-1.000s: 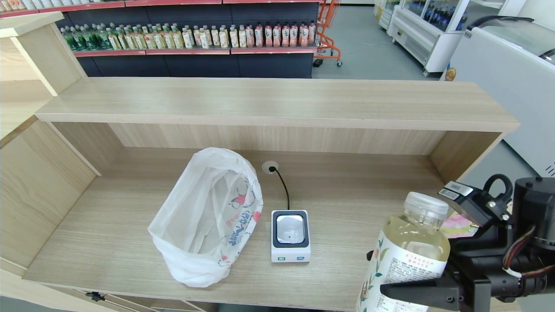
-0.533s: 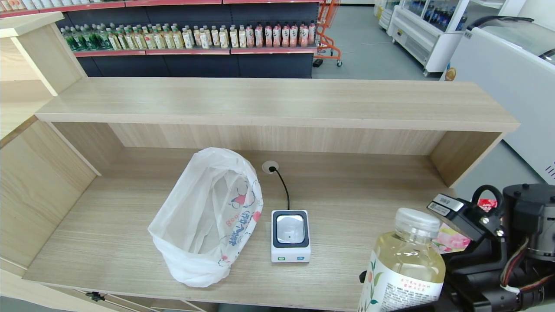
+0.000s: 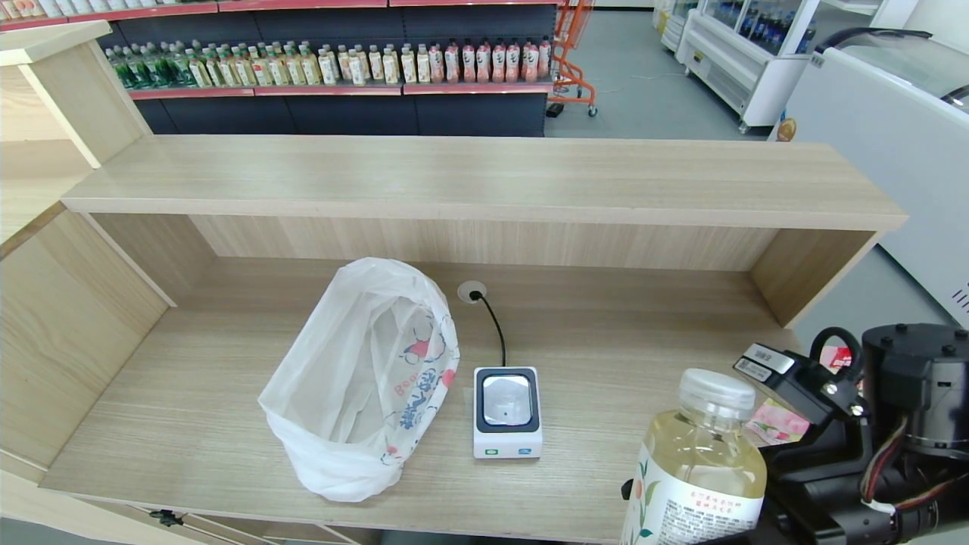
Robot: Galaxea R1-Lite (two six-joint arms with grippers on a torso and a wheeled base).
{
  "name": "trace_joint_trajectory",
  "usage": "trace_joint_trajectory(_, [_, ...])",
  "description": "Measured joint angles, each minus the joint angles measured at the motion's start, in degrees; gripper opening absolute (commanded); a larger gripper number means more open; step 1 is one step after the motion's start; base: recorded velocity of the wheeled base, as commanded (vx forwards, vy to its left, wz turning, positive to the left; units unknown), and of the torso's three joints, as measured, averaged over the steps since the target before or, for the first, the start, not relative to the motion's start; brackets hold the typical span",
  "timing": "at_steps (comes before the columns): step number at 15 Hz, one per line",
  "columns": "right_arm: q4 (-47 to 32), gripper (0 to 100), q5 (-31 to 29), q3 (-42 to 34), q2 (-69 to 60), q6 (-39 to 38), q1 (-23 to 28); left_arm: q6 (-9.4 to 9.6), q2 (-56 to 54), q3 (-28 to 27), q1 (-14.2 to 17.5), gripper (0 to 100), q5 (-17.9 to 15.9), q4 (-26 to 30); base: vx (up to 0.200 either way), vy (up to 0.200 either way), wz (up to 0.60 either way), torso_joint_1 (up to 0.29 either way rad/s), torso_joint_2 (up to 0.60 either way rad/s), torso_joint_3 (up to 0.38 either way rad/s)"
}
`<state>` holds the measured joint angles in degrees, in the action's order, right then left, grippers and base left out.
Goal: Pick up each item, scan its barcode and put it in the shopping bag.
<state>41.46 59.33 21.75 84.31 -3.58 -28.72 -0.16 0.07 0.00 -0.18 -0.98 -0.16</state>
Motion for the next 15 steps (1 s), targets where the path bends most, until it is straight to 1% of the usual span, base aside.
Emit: trace_joint_trajectory(15, [0.00,0,-0.21,0.00,0.30,0.17,-0.24,0.00,0.00,0.00,0.02,100,0.00,0.00,0.000,0.000,0.00,0.000,0.00,0.000])
